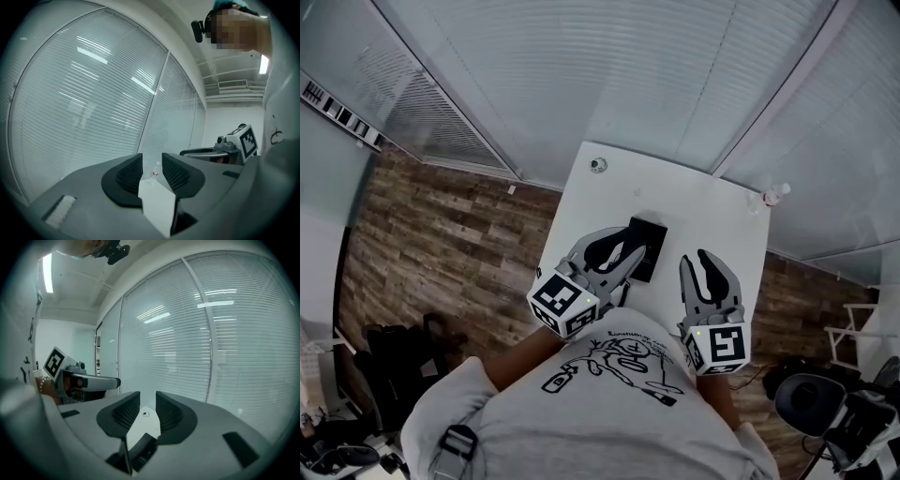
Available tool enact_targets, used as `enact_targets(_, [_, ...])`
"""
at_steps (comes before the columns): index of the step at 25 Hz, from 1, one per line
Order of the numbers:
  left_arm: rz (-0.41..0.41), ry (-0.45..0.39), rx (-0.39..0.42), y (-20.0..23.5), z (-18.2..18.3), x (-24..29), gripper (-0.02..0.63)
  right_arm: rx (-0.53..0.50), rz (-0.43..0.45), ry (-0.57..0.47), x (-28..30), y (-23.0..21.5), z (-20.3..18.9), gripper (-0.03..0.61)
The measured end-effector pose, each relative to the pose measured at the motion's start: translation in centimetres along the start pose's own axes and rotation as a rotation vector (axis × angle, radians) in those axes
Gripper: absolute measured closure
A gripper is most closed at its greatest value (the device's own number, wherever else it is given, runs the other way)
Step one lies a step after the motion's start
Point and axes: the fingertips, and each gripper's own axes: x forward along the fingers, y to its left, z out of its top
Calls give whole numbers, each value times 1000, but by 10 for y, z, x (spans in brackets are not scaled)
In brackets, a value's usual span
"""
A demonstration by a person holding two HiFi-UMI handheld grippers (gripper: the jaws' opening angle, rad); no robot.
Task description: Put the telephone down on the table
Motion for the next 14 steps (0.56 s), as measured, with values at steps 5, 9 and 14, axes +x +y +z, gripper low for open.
enact_targets(5, [-4,3,-3,-4,-1,3,489,-5,4,2,-2,-3,0,480])
enact_targets(9, [-3,1,-6,-6,-2,5,491,-13,0,0,-3,-4,1,480])
enact_targets(14, [-6,-4,-7,-11,-1,3,492,-9,1,-5,-10,-4,2,480])
